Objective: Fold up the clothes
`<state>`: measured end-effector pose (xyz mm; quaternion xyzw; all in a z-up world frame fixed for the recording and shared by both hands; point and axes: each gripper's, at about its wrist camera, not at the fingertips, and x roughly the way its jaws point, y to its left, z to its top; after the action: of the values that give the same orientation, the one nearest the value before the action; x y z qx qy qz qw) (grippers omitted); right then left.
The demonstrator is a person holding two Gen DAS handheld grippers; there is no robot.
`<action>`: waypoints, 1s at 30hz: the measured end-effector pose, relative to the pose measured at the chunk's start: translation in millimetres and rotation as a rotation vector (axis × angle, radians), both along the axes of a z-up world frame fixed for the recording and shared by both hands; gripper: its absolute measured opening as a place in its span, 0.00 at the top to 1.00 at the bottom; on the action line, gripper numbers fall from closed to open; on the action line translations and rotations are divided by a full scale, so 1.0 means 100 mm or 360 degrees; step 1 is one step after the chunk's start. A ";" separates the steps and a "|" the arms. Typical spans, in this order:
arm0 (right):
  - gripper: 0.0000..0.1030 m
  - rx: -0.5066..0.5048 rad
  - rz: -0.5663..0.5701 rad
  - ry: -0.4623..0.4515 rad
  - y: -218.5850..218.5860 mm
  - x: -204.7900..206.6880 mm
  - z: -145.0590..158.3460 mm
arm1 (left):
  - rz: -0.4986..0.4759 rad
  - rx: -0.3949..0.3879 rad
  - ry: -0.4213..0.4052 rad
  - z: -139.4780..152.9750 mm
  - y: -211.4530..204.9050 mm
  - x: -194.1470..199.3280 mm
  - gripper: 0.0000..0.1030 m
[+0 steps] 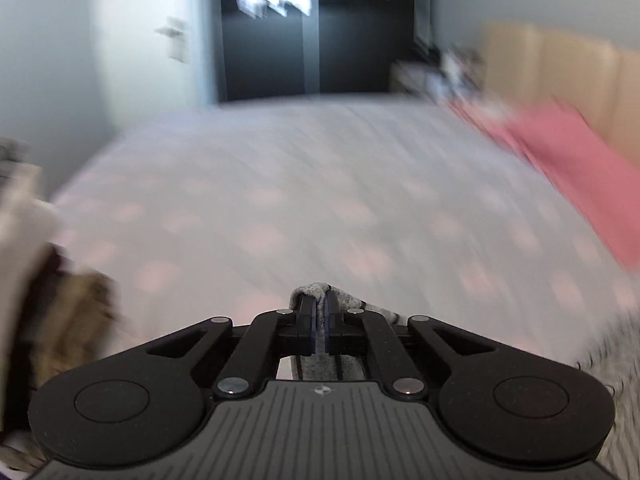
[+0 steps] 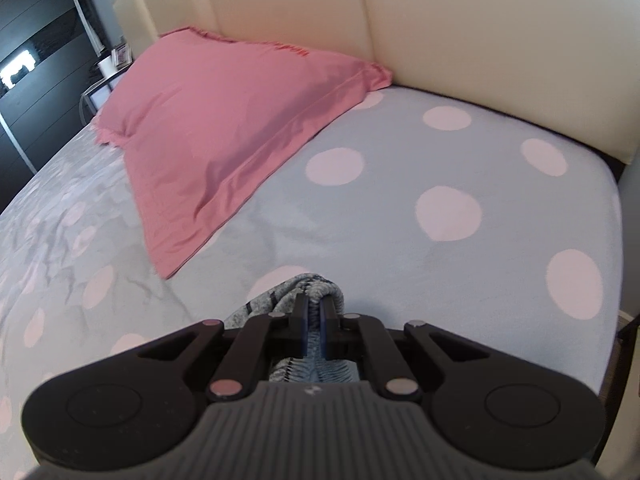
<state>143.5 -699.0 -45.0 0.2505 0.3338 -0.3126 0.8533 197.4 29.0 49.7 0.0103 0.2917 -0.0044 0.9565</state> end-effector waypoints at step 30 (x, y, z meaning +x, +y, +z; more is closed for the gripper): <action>0.63 -0.0561 0.0426 0.0359 0.35 0.02 0.30 | 0.0144 -0.0041 -0.0245 0.52 0.32 0.16 0.98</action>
<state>145.8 -664.3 -14.8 0.0149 0.3974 -0.2760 0.8750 213.6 60.6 102.0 -0.0148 0.2174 0.0357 0.9753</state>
